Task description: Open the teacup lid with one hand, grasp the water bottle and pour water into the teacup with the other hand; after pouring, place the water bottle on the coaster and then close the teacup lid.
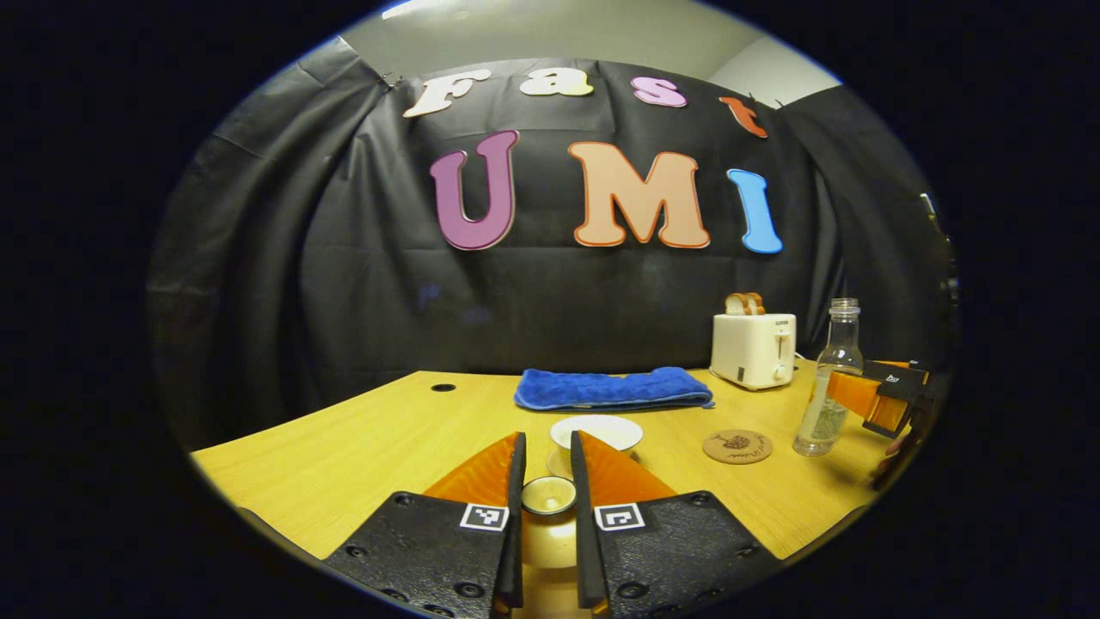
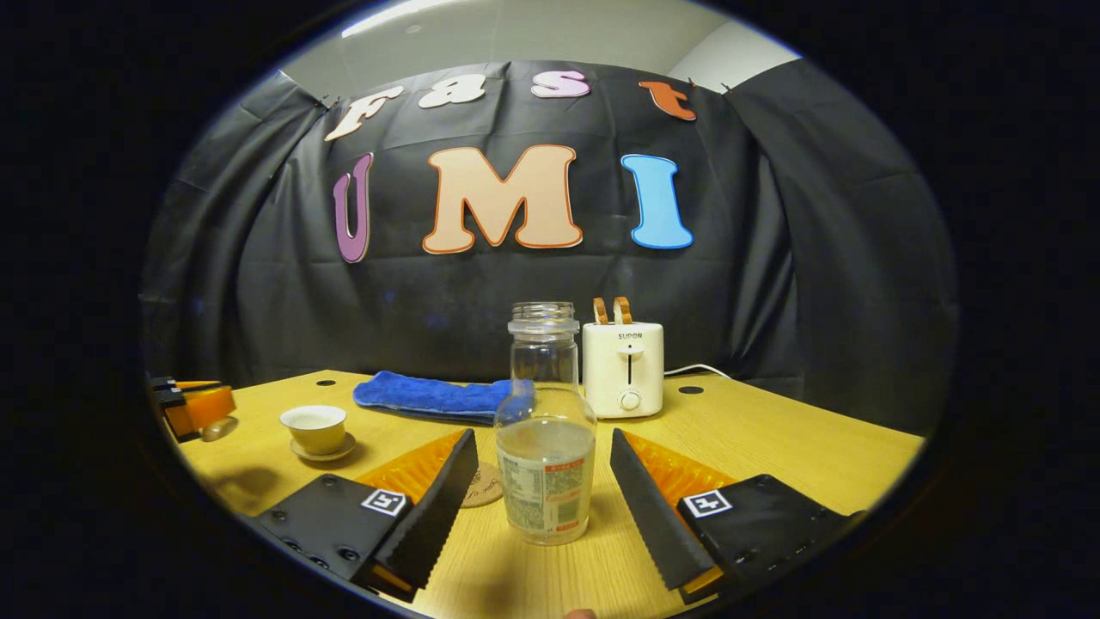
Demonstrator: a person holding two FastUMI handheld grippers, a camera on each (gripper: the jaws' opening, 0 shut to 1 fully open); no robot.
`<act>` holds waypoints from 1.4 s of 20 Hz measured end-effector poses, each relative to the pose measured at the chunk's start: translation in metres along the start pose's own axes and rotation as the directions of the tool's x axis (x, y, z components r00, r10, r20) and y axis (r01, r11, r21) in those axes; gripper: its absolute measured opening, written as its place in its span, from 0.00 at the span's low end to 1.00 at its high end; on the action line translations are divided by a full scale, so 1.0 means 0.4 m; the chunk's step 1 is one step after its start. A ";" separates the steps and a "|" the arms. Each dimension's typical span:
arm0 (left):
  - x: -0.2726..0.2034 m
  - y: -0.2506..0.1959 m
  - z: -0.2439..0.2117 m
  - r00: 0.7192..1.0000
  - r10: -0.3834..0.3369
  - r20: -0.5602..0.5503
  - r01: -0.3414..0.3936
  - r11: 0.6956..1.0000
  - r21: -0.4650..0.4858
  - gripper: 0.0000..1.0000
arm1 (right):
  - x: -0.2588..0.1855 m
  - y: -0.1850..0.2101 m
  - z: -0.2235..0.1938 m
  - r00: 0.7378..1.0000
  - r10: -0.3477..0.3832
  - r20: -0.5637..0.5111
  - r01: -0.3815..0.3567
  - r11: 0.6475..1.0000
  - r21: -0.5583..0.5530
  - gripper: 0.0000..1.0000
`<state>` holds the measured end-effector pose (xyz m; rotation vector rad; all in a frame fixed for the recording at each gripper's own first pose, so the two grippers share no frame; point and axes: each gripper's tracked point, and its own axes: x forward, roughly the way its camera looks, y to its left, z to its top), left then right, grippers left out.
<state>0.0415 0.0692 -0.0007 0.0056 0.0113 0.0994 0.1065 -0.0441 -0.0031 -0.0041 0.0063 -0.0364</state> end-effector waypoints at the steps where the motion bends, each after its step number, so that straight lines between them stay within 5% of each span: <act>1: -0.010 -0.010 0.000 1.000 -0.012 0.006 0.012 1.000 -0.001 0.22 | 0.014 0.000 0.005 1.000 -0.003 0.005 0.003 1.000 0.000 1.00; 10: -0.034 -0.022 -0.001 0.999 -0.050 0.005 0.050 0.999 0.000 0.22 | 0.125 -0.014 0.000 0.999 -0.049 0.005 0.049 0.999 0.000 0.96; 12: -0.037 -0.026 0.001 0.998 -0.060 0.006 0.060 0.998 -0.001 0.22 | 0.125 0.012 0.003 1.000 0.001 0.007 -0.001 1.000 0.003 0.96; 13: -0.038 -0.024 -0.001 0.998 -0.061 0.006 0.061 0.998 -0.001 0.22 | 0.124 0.030 0.001 0.999 0.034 0.002 -0.034 0.999 -0.001 0.82; 22: -0.039 -0.026 -0.002 0.998 -0.068 0.004 0.068 0.998 -0.001 0.22 | 0.109 0.048 0.000 0.998 0.060 -0.007 -0.060 0.998 -0.023 0.70; 25: -0.042 -0.016 -0.002 0.998 -0.068 0.004 0.068 0.998 -0.001 0.22 | 0.119 0.078 0.008 0.996 0.085 -0.018 -0.087 0.985 -0.148 0.69; 28: -0.047 0.013 -0.003 0.998 -0.056 0.003 0.056 0.998 -0.002 0.22 | 0.139 0.146 0.047 0.991 0.135 -0.010 -0.131 0.937 -0.324 0.69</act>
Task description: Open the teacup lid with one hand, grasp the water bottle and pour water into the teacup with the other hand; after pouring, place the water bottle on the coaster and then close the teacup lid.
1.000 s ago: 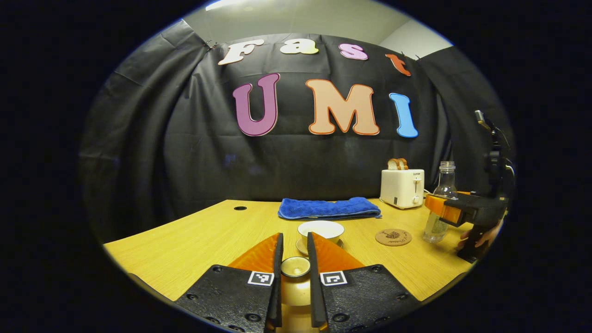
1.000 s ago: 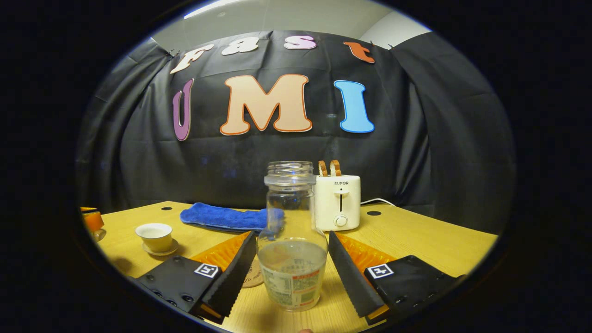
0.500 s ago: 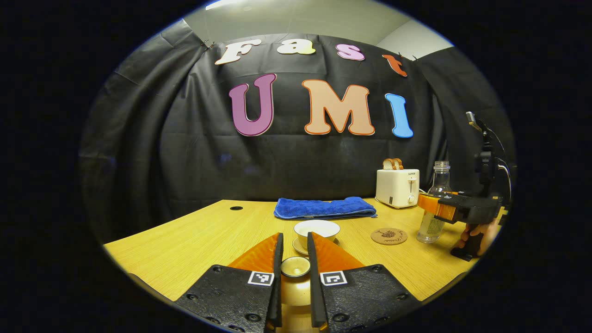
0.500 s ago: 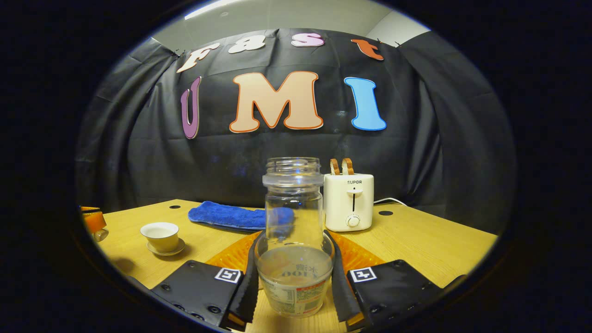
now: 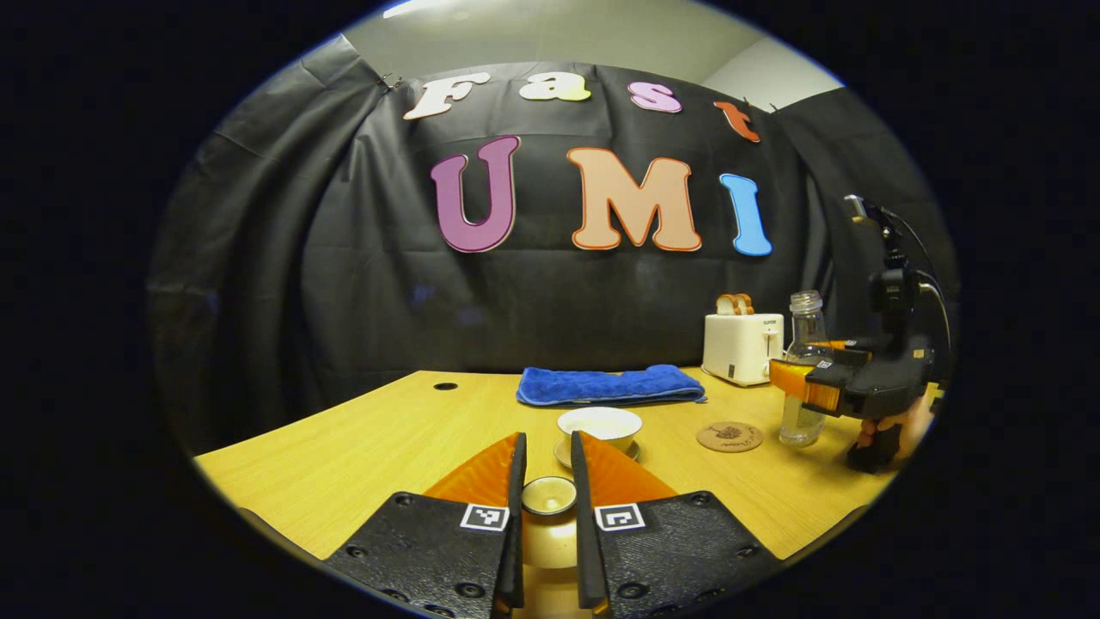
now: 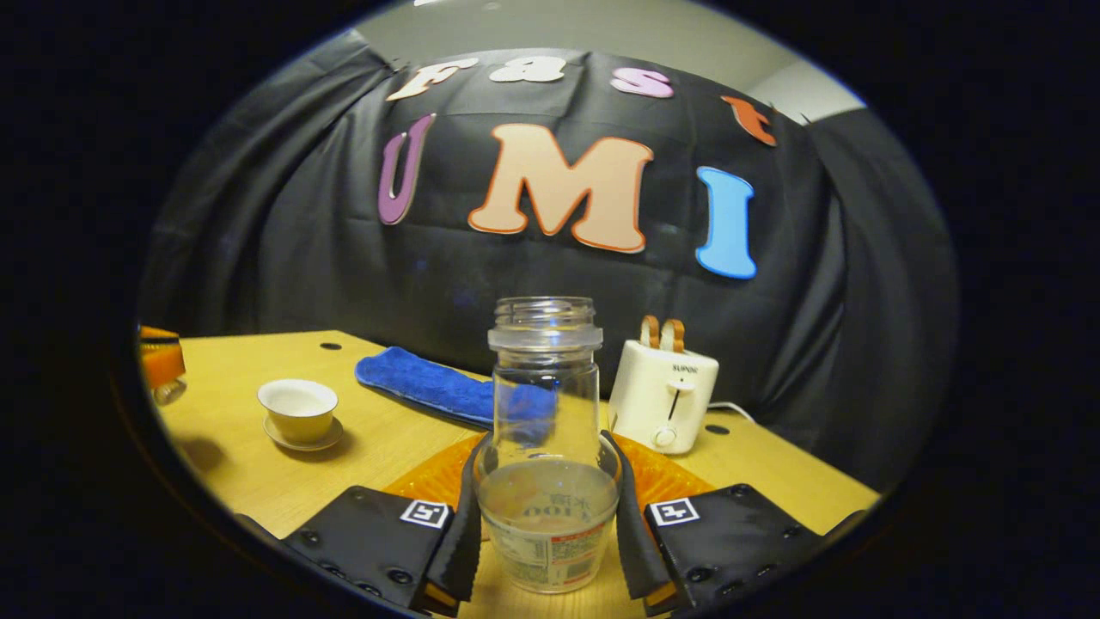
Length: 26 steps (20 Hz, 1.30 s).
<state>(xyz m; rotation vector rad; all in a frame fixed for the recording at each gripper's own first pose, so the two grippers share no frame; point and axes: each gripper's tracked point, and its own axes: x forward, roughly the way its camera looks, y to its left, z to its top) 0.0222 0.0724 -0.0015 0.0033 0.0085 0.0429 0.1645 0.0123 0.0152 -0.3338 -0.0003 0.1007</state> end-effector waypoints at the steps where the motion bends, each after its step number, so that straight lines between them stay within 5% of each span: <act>1: -0.004 -0.003 0.000 1.000 -0.017 0.002 0.017 1.000 0.001 0.22 | 0.013 0.018 0.015 1.000 0.015 0.004 -0.015 0.997 -0.073 0.70; 6: -0.005 0.067 -0.001 1.000 0.024 -0.004 -0.024 1.000 0.000 0.22 | 0.084 0.145 0.050 0.994 0.111 -0.002 -0.103 0.912 -0.396 0.68; 11: -0.013 0.128 -0.004 0.999 0.046 -0.005 -0.046 0.999 -0.001 0.23 | 0.124 0.271 0.002 0.974 0.221 -0.057 -0.196 0.683 -0.703 0.69; 19: -0.025 0.192 -0.009 0.997 0.074 -0.009 -0.074 0.997 0.000 0.22 | 0.141 0.342 -0.034 0.960 0.259 -0.104 -0.207 0.410 -0.888 0.69; 26: -0.026 0.196 -0.006 0.997 0.076 -0.010 -0.076 0.997 0.001 0.22 | 0.145 0.365 -0.025 0.969 0.234 -0.078 -0.133 0.226 -0.965 0.68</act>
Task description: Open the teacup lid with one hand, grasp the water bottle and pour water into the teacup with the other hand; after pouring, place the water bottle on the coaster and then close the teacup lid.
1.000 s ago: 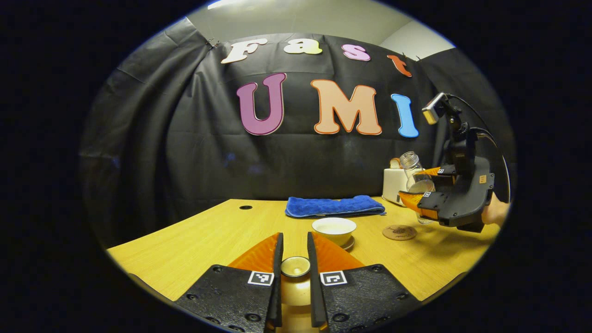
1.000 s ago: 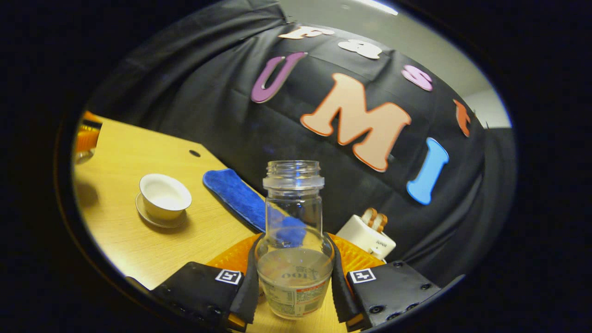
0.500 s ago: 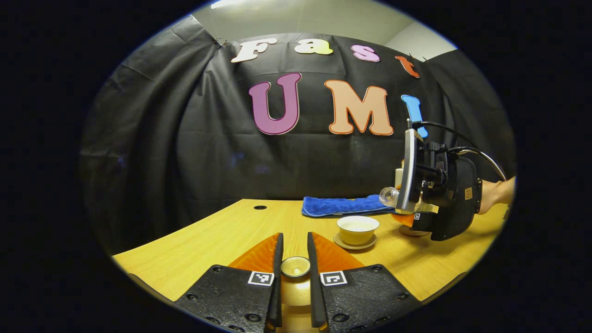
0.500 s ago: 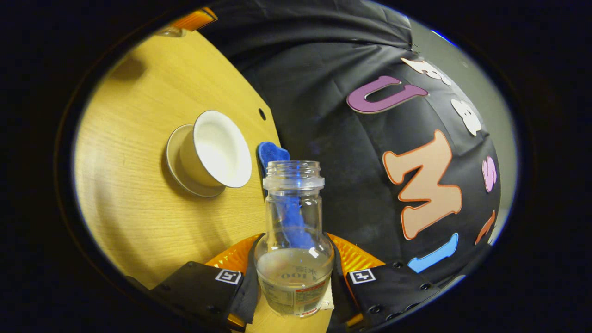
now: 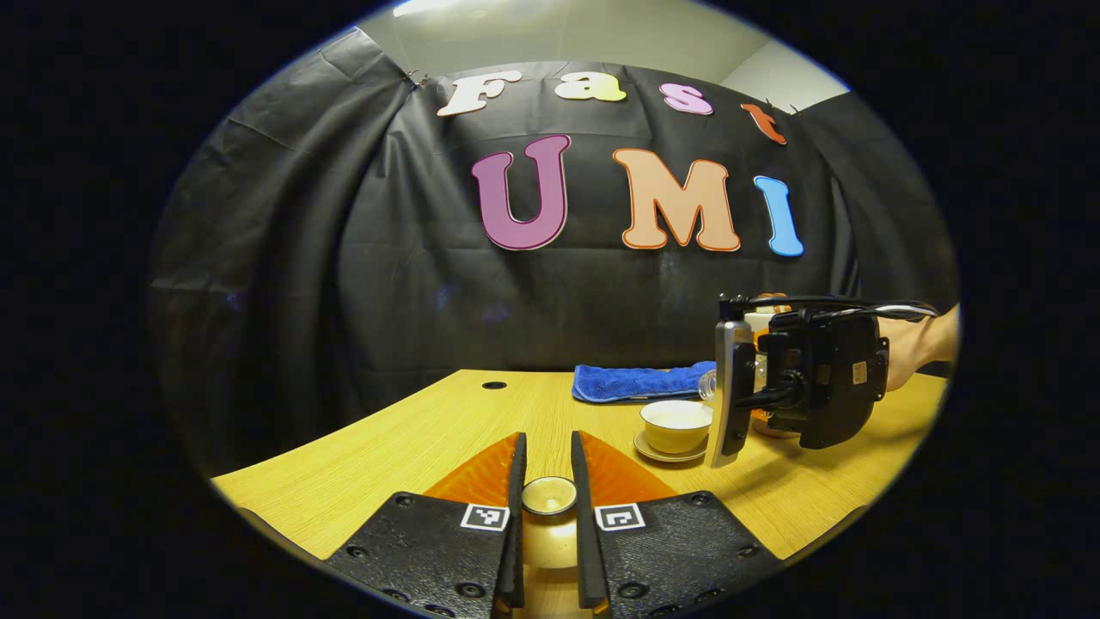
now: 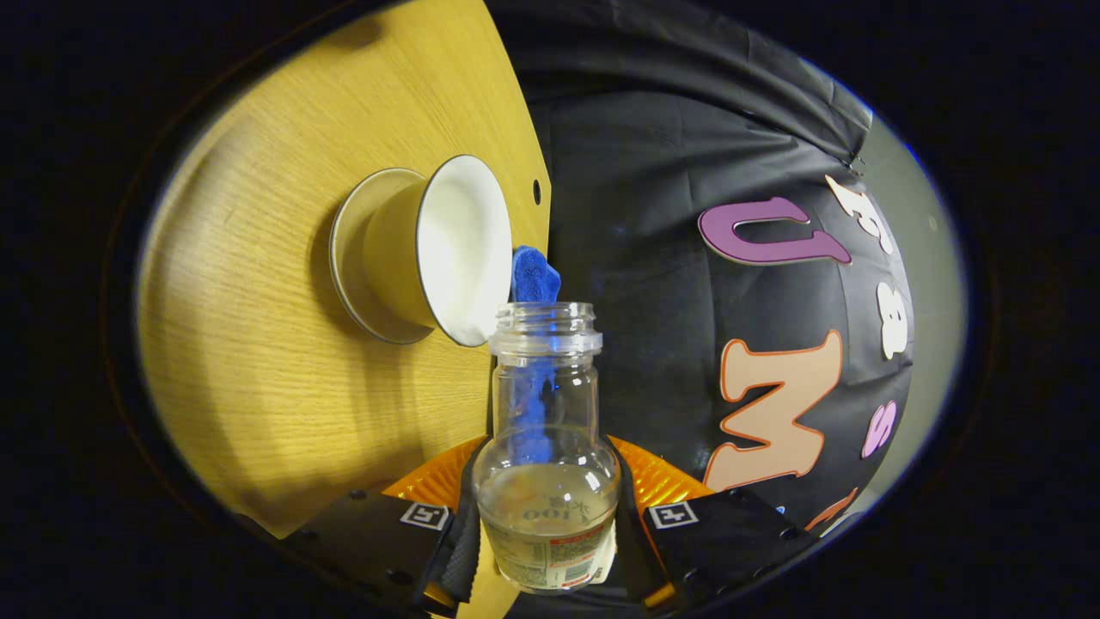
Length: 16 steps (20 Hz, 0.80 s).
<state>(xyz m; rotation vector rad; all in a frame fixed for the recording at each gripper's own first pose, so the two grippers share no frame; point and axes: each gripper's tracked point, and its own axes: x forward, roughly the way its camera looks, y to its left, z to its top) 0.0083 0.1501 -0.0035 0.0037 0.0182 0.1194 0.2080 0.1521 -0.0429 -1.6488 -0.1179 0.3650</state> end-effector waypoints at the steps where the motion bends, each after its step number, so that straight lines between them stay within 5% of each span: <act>1: 0.001 0.002 -0.004 1.000 0.002 -0.001 -0.002 1.000 0.000 0.22 | -0.005 -0.002 0.006 1.000 -0.006 0.001 0.006 1.000 -0.030 0.68; 16: -0.003 0.010 -0.001 1.000 0.007 -0.003 -0.007 1.000 -0.002 0.22 | 0.007 -0.015 0.033 1.000 0.007 0.027 0.003 0.941 -0.338 0.69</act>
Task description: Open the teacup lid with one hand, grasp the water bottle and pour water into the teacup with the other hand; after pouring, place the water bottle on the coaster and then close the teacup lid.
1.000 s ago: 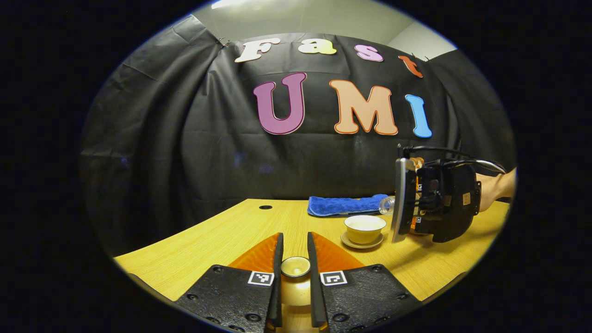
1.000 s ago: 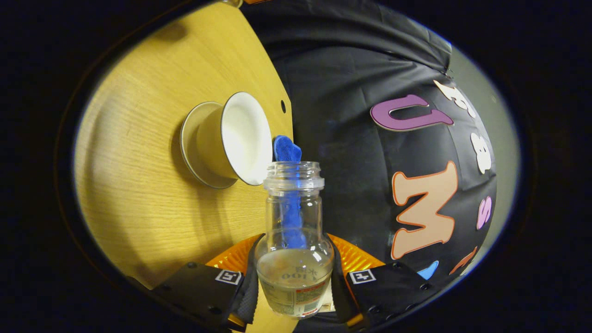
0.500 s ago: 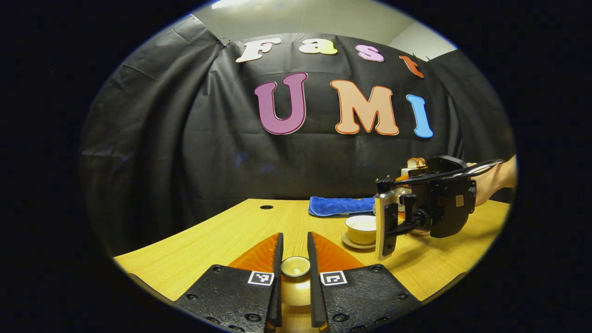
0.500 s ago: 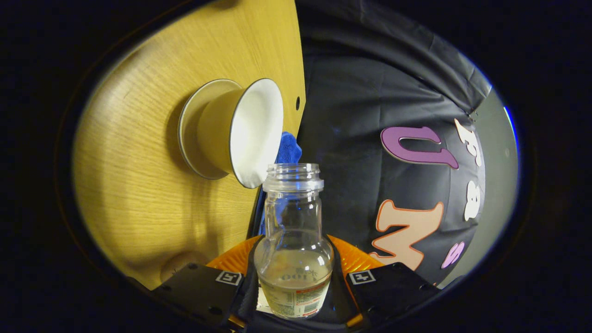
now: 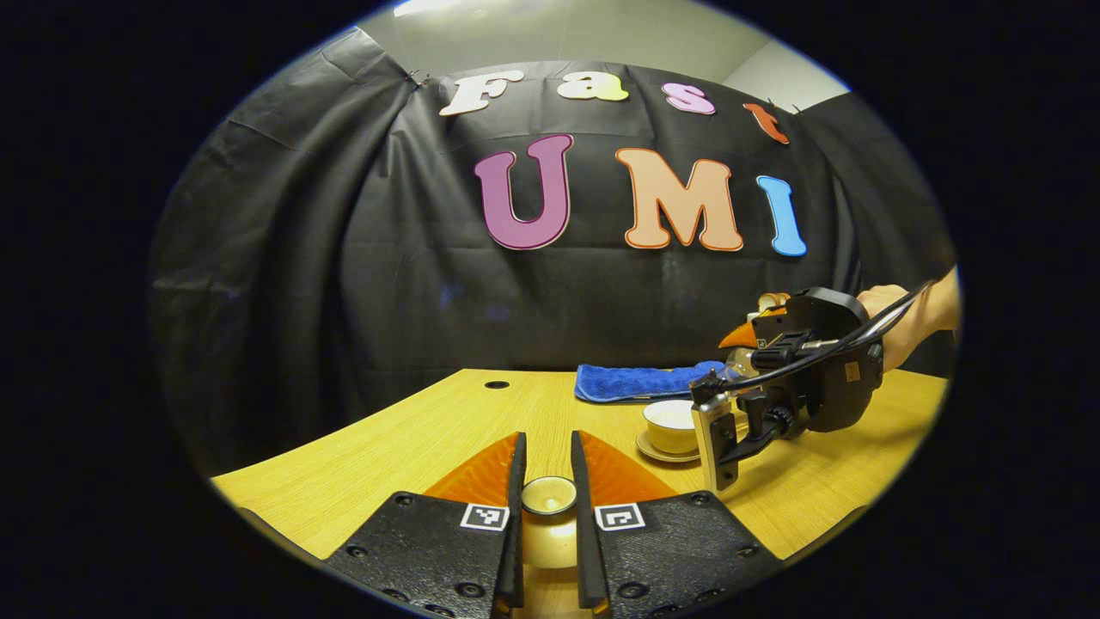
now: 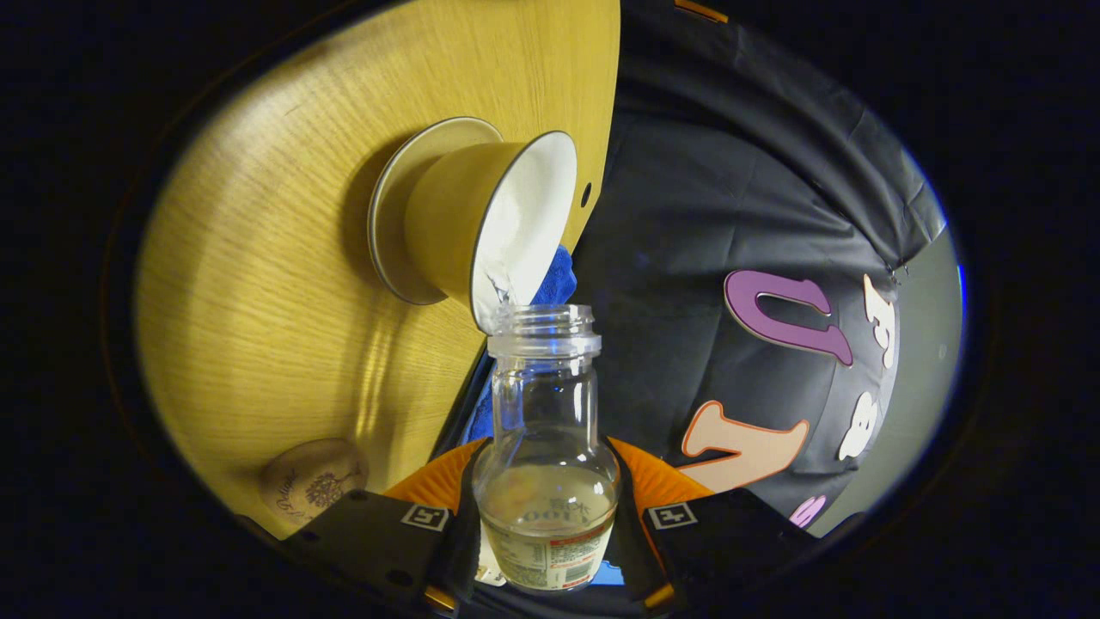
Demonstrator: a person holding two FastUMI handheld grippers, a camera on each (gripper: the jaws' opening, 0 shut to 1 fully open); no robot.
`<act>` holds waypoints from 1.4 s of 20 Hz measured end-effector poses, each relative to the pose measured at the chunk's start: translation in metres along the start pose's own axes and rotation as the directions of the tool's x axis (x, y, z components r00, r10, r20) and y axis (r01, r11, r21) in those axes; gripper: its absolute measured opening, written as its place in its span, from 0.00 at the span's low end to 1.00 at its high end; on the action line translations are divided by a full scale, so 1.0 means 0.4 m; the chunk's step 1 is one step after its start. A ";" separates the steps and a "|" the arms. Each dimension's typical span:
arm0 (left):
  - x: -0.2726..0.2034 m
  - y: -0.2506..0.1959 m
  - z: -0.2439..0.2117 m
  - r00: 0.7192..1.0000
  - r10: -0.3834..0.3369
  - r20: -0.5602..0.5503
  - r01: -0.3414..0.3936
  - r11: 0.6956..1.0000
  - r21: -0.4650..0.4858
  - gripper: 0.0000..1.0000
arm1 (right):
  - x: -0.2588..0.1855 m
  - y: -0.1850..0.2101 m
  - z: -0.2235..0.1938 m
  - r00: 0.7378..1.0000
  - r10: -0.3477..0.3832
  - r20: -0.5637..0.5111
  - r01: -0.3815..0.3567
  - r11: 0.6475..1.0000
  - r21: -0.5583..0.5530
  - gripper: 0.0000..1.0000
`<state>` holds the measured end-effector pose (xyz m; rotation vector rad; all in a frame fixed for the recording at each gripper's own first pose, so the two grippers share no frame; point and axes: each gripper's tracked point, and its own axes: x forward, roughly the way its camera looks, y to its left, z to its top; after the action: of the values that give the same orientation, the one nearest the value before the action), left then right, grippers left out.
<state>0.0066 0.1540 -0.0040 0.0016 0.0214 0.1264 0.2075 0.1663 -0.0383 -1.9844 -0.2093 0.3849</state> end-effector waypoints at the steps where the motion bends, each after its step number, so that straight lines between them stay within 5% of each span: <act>1: 0.002 -0.001 -0.001 1.000 0.000 0.000 0.000 1.000 0.000 0.22 | -0.001 -0.004 0.004 1.000 -0.003 0.003 0.003 1.000 -0.020 0.69; 18: -0.003 0.002 0.000 1.000 0.009 0.000 -0.009 1.000 -0.001 0.22 | 0.026 -0.161 0.055 0.995 -0.042 0.092 0.070 0.942 -0.328 0.68; 28: 0.000 0.001 -0.001 1.000 0.012 -0.001 -0.012 1.000 -0.002 0.22 | 0.014 -0.214 0.065 0.993 -0.052 0.105 0.086 0.933 -0.350 0.67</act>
<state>0.0064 0.1544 -0.0045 -0.0002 0.0221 0.1380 0.2052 0.2268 0.0276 -2.3081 -0.4339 0.4177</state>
